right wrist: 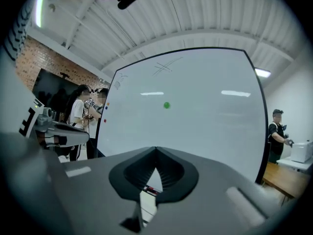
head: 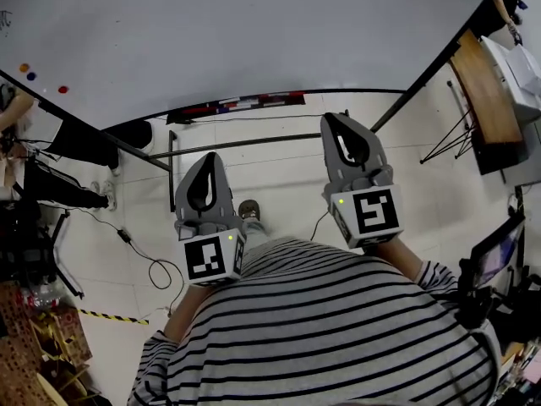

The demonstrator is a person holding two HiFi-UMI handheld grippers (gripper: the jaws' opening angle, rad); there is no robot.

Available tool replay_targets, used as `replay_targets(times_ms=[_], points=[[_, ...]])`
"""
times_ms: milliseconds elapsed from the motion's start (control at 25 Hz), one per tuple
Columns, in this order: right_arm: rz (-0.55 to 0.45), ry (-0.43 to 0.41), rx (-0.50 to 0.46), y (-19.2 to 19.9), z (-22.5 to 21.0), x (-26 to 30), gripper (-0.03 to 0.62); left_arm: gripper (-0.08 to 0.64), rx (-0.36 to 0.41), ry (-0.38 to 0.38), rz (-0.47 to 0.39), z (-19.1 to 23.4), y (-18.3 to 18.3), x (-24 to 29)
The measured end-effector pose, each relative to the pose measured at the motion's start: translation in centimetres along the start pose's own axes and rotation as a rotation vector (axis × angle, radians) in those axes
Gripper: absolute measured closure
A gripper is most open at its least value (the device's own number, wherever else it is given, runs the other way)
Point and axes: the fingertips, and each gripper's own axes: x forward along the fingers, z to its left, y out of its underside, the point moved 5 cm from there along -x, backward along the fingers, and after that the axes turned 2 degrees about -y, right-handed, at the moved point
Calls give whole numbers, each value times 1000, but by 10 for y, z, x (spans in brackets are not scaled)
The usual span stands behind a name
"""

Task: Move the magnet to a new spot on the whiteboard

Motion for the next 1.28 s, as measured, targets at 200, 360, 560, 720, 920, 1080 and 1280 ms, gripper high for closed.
replay_targets(times_ms=[200, 360, 560, 720, 920, 1080, 1280], points=[[-2, -22, 26, 2, 13, -30, 591, 545, 37, 5, -14, -14, -13, -23], [-46, -20, 10, -7, 24, -41, 592, 543, 50, 30, -34, -9, -21, -25], [-65, -16, 28, -22, 44, -36, 592, 545, 65, 36, -49, 1, -33, -39], [3, -51, 14, -14, 70, -18, 591, 545, 58, 82, -31, 11, -24, -42], [29, -95, -7, -18, 96, -8, 591, 545, 52, 96, -22, 17, -23, -49], [28, -97, -1, -17, 97, -10, 591, 545, 33, 118, -8, 12, -16, -48], [9, -107, -11, -22, 105, -4, 591, 545, 44, 164, -20, 10, -15, -46]])
